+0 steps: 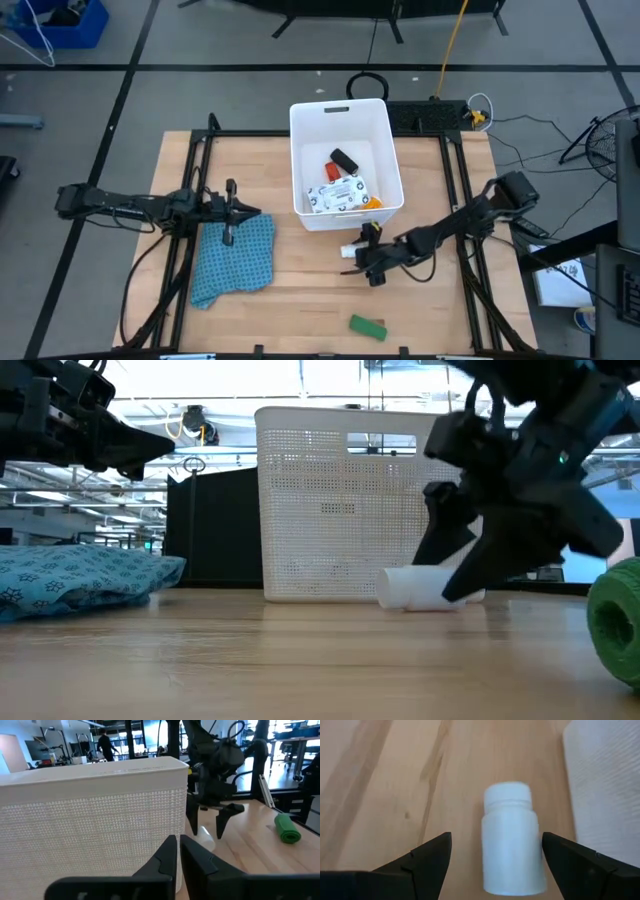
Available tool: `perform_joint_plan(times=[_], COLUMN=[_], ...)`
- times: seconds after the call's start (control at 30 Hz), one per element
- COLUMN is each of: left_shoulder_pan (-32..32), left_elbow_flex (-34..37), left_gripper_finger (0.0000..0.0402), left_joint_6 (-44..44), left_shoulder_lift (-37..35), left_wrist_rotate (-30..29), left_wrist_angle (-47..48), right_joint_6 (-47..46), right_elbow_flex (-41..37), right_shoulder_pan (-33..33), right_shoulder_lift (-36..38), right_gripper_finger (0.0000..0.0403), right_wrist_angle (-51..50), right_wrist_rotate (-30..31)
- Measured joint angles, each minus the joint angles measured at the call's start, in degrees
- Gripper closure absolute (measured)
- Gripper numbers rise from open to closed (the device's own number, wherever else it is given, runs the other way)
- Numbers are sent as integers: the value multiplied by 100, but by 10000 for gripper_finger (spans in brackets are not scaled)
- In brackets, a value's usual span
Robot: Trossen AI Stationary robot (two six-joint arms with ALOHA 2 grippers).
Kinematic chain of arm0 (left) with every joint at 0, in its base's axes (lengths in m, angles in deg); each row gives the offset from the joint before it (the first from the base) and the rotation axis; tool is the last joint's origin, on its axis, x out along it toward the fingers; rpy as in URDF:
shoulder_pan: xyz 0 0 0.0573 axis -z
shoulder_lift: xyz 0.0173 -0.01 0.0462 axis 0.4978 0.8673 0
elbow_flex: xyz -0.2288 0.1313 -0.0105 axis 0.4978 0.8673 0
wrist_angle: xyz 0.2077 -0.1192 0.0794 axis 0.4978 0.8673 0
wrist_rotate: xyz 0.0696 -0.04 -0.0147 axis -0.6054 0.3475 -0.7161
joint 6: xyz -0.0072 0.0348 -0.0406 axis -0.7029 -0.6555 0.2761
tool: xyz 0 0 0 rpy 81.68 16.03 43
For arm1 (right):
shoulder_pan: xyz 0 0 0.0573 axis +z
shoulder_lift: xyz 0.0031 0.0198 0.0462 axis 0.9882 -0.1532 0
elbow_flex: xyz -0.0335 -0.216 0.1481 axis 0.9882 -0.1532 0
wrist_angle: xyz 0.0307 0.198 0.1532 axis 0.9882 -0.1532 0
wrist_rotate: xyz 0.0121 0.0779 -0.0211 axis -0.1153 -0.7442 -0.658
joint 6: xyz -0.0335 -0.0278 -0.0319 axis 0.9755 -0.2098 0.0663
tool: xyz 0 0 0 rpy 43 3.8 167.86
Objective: Pick & place medical supplies in basket/bin
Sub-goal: Put the white pill bottle in the white basket
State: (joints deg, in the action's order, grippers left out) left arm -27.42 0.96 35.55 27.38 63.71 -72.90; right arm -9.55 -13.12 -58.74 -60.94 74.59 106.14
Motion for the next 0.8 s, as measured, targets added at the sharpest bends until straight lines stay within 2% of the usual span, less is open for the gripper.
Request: perform_joint_plan(times=[0.27,0.4,0.63,0.8], left_shoulder_pan=[1,0,1,0], left_elbow_flex=[0,0,-2,-2], left_gripper_finger=[395,378,372,385], left_joint_6=[2,-40,34,26], left_shoulder_lift=[0,0,0,0], left_wrist_rotate=[7,7,7,7], left_wrist_angle=[-4,-4,-4,-4], right_joint_6=[-22,-50,-96,13], right_elbow_flex=[13,13,2,0], right_shoulder_pan=[-106,-108,-116,-117], right_shoulder_lift=[-322,-312,-91,288], right_gripper_finger=[109,144,241,244], right_wrist_angle=[139,211,374,516], right_wrist_rotate=[-37,-48,-35,-335])
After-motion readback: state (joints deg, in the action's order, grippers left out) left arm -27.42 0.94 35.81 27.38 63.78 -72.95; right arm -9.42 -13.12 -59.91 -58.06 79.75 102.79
